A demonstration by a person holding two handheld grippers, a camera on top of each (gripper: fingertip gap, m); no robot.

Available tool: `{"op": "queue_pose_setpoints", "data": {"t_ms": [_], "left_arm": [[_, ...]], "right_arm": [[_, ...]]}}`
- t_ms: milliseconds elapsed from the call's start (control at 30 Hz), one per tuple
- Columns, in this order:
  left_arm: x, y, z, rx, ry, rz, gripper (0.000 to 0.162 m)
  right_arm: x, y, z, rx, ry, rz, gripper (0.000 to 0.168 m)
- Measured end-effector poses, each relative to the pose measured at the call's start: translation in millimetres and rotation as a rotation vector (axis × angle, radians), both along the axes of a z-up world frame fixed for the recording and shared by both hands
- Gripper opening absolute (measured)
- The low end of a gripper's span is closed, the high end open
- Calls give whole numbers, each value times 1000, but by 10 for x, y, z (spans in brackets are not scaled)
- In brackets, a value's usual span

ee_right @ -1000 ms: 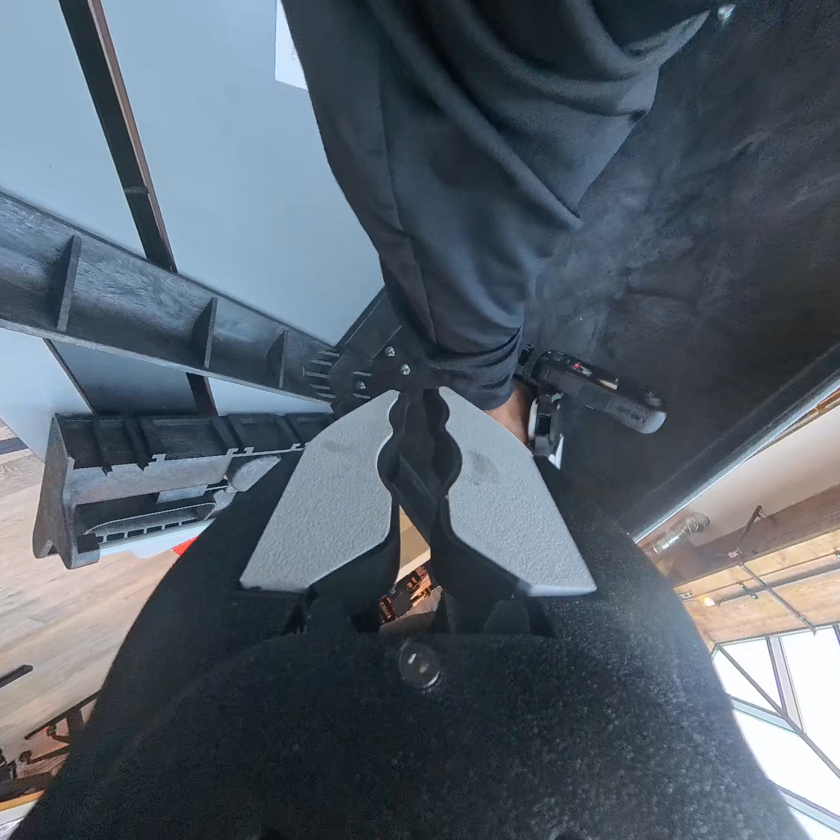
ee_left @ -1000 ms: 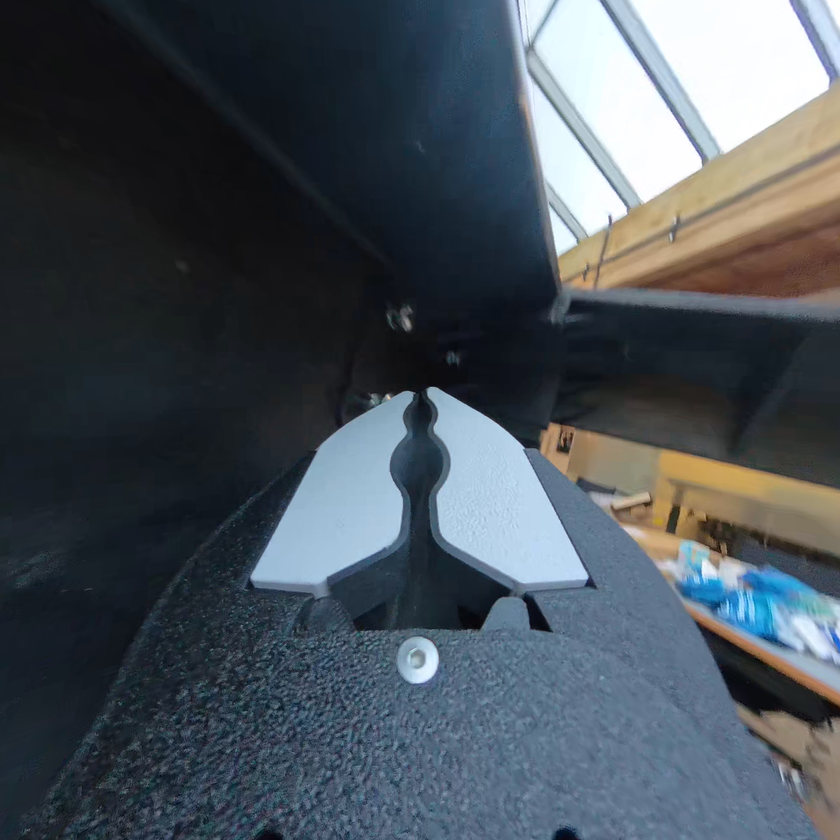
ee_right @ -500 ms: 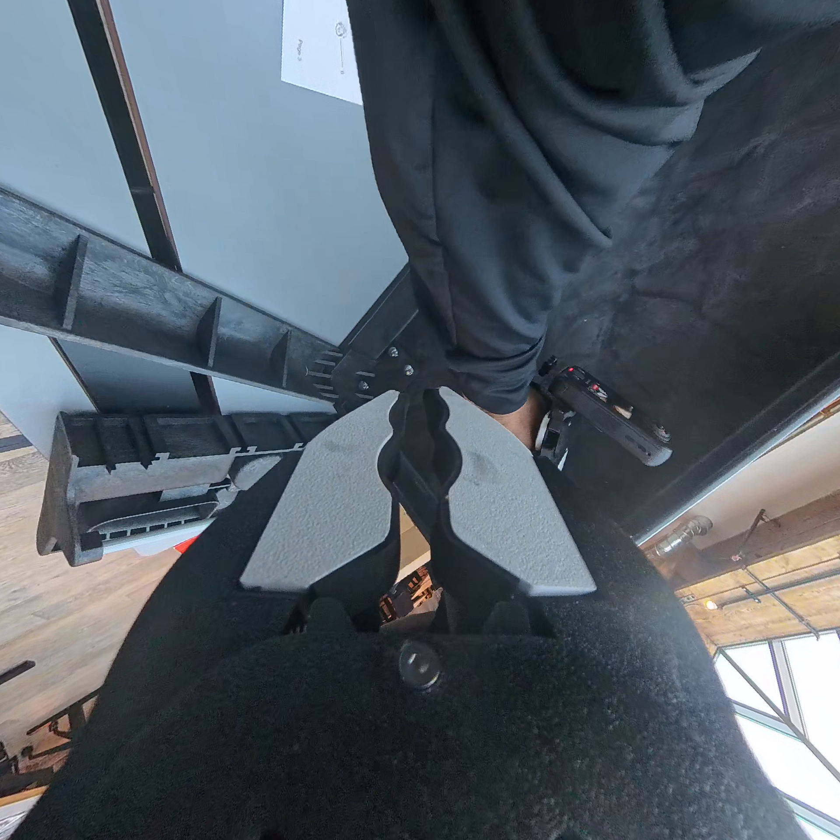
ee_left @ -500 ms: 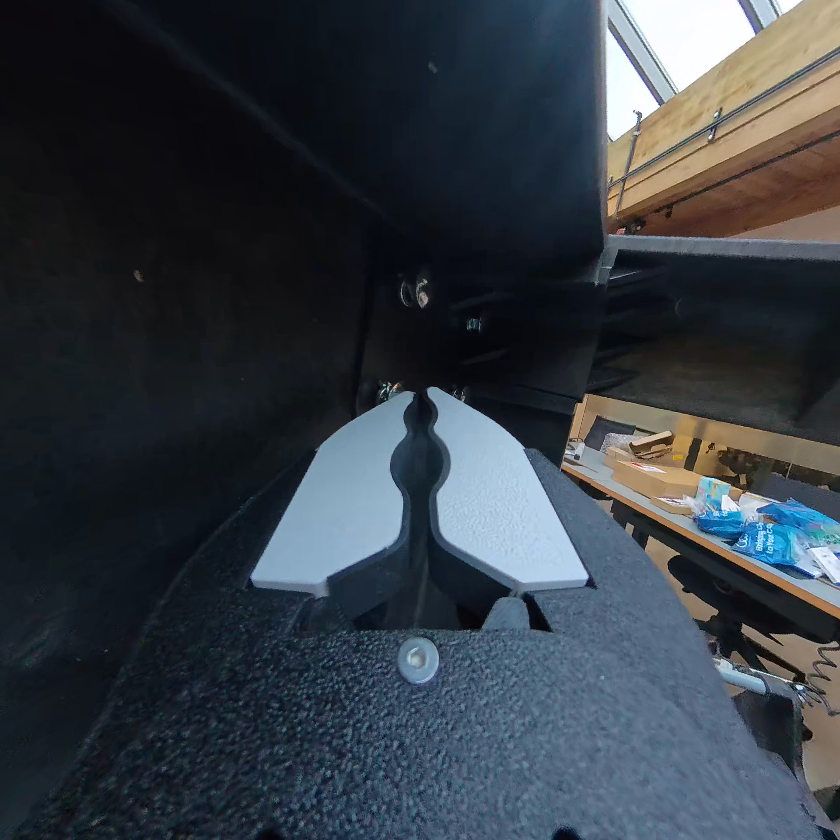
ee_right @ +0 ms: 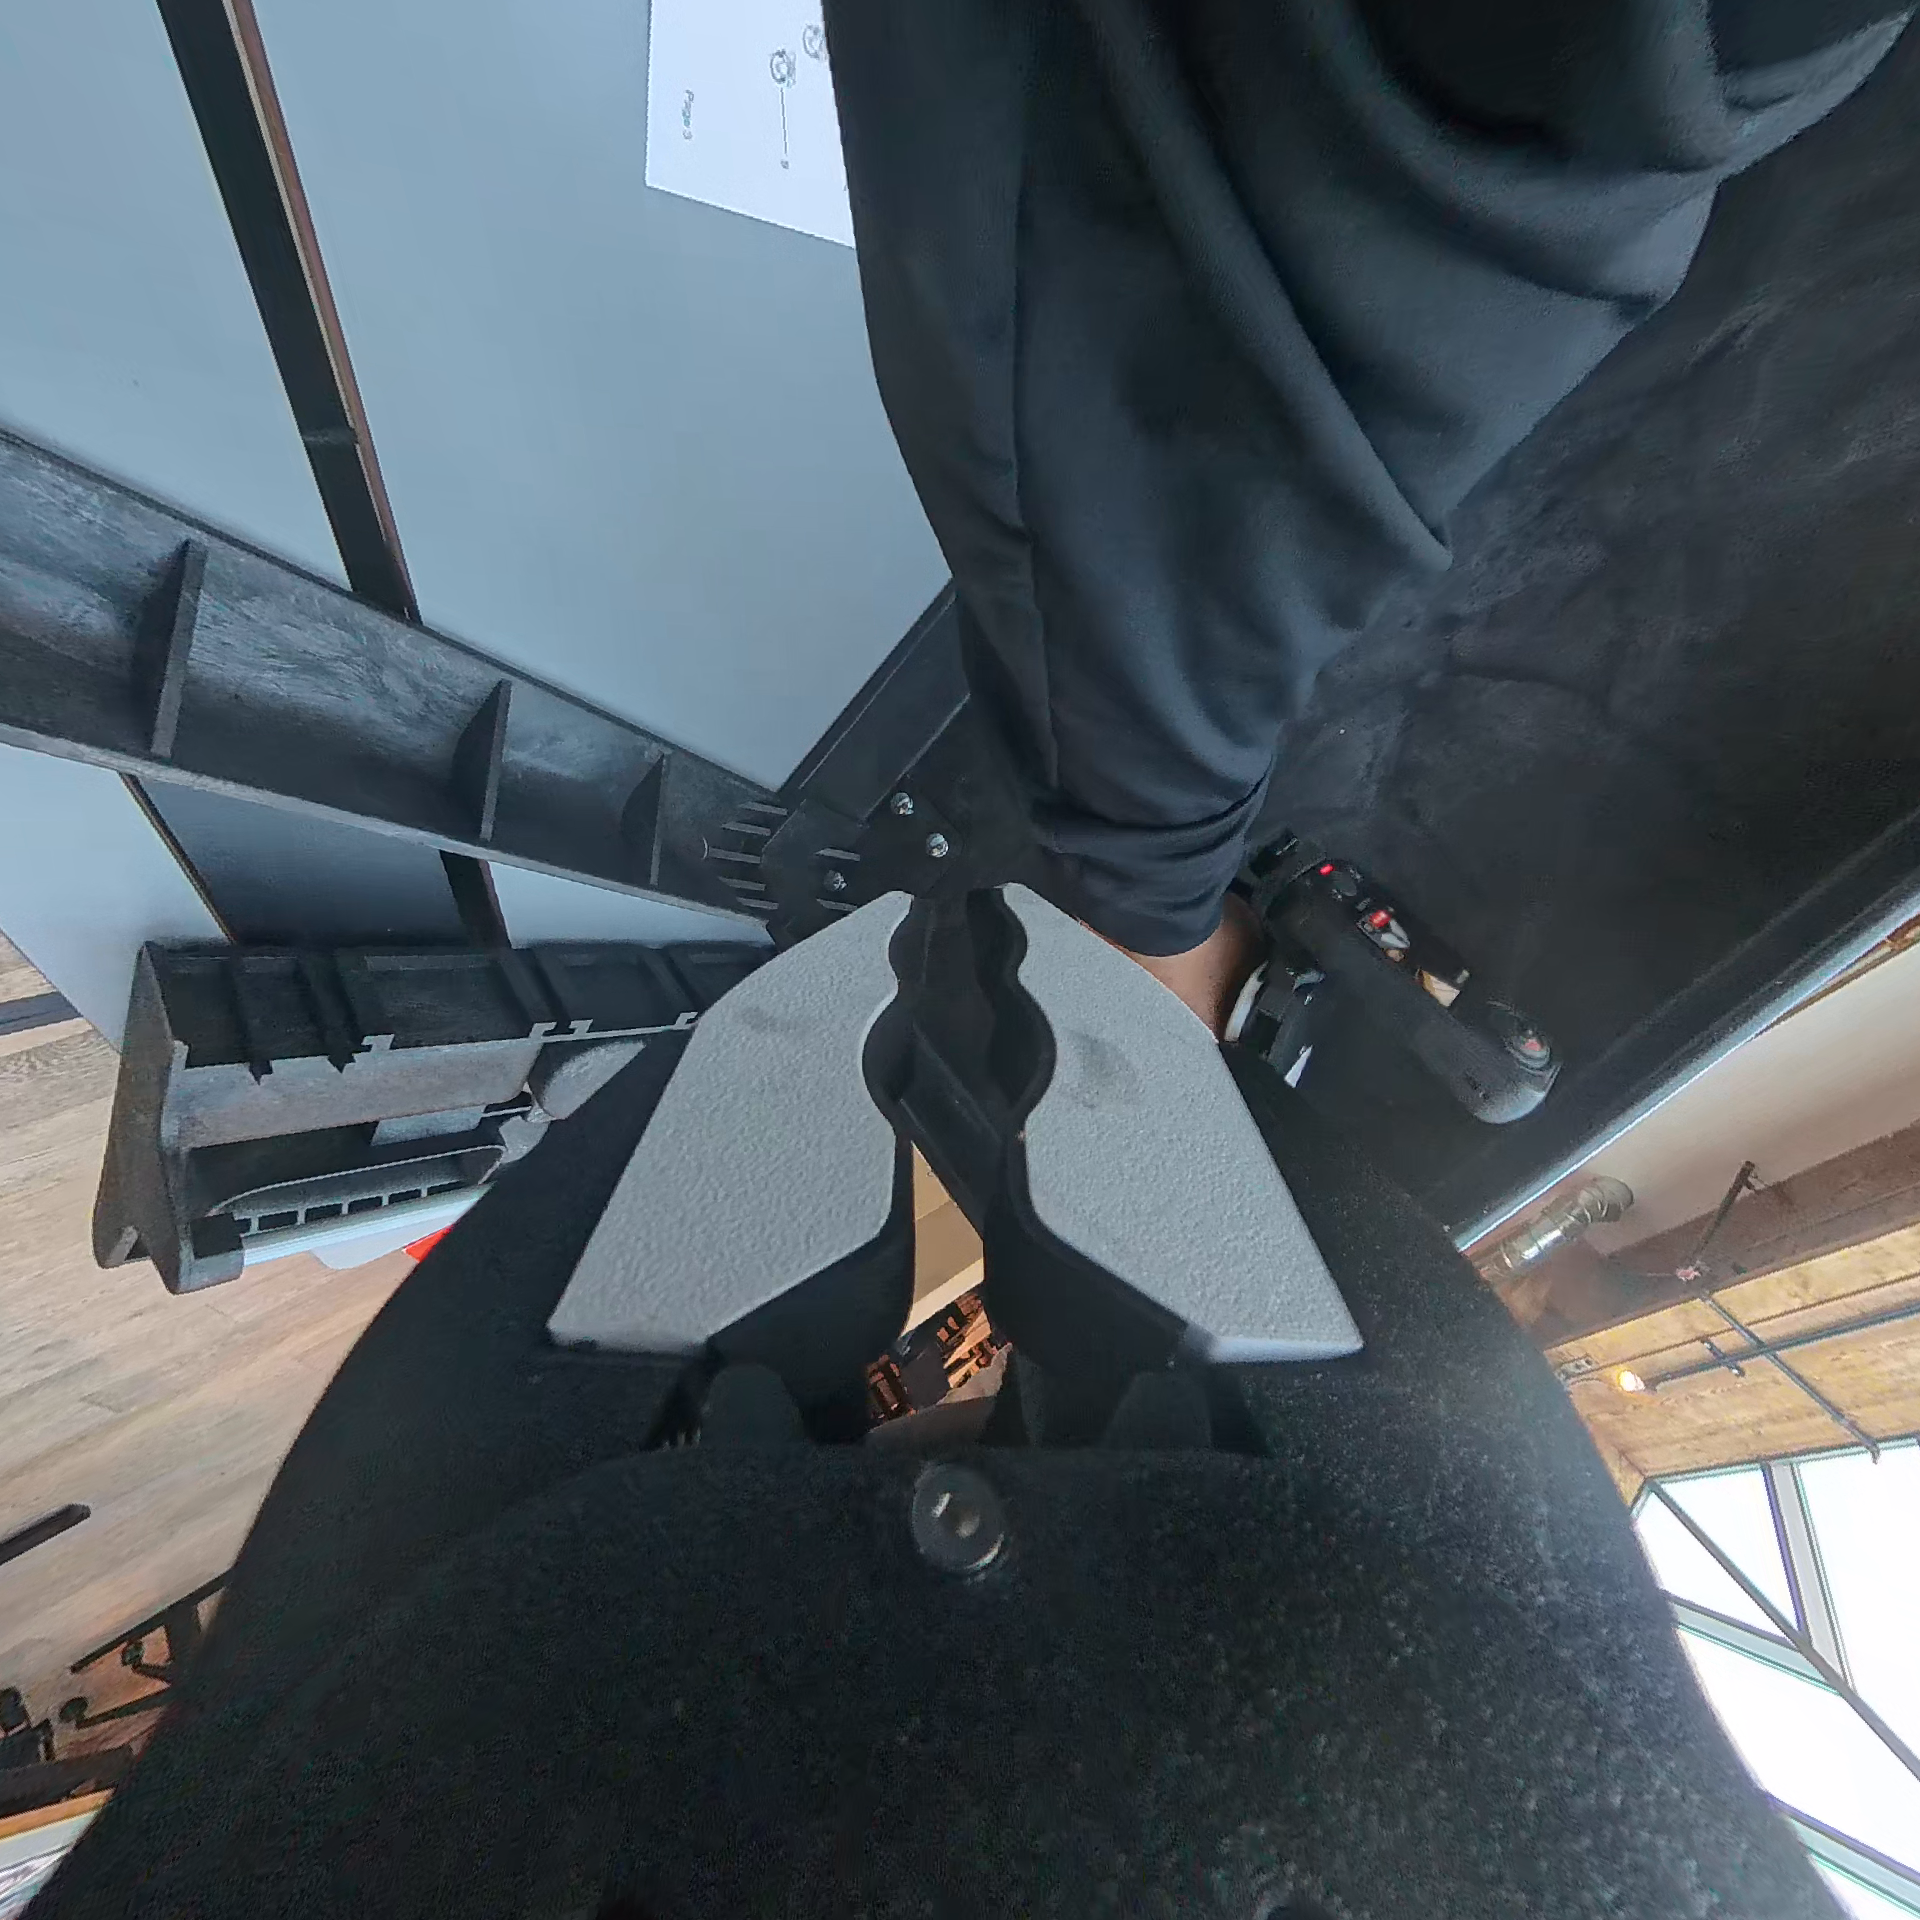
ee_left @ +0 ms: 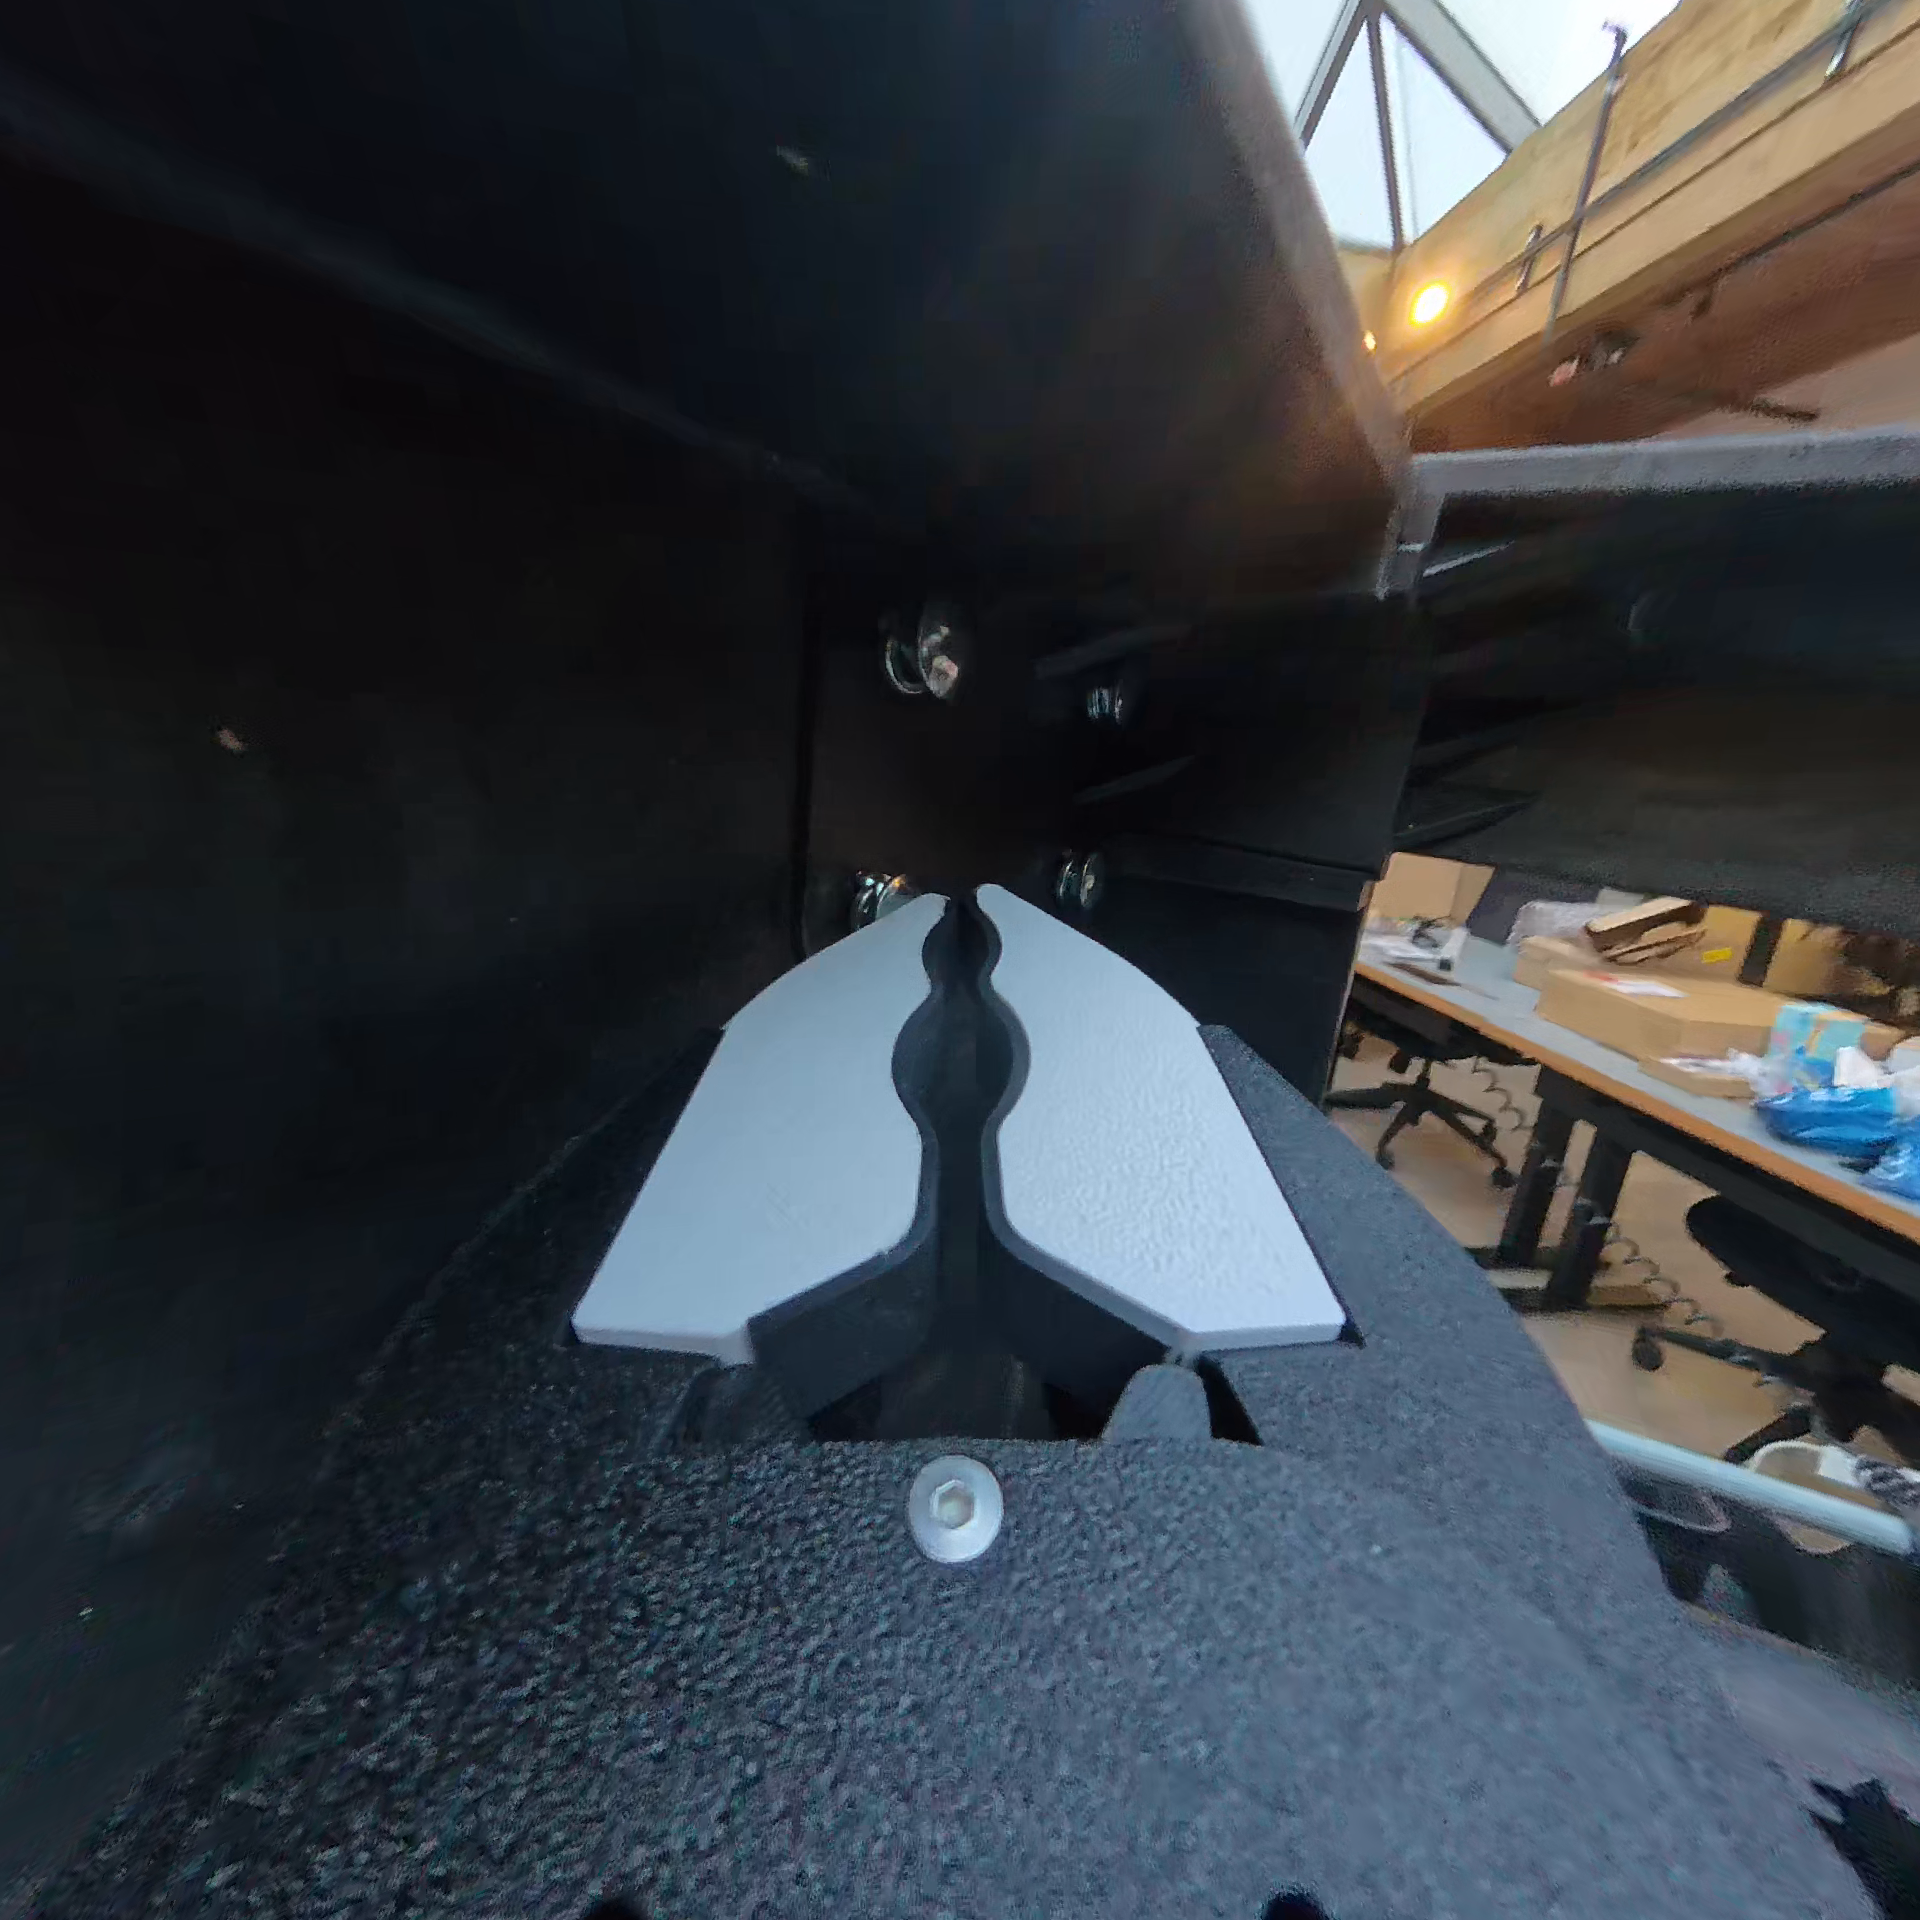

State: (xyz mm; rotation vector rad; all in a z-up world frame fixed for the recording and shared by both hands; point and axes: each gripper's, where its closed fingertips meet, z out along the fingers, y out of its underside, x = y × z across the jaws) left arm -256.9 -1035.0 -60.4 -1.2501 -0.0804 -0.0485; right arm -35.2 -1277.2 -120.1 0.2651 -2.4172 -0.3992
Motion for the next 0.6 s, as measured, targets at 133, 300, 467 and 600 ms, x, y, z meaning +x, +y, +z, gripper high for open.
{"op": "queue_pose_setpoints", "data": {"t_ms": [133,300,467,600], "left_arm": [[7,24,-25,-59,112,87,0],[9,72,-95,-168,296,204,0],[-81,5,-145,-243,414,340,0],[-48,-82,-142,-287,592,466,1]], "right_arm": [[-4,-5,7,-5,4,-1,13],[-4,-11,8,-10,5,0,13],[0,-20,9,-17,4,3,12],[14,-22,-1,-17,-6,6,12]]}}
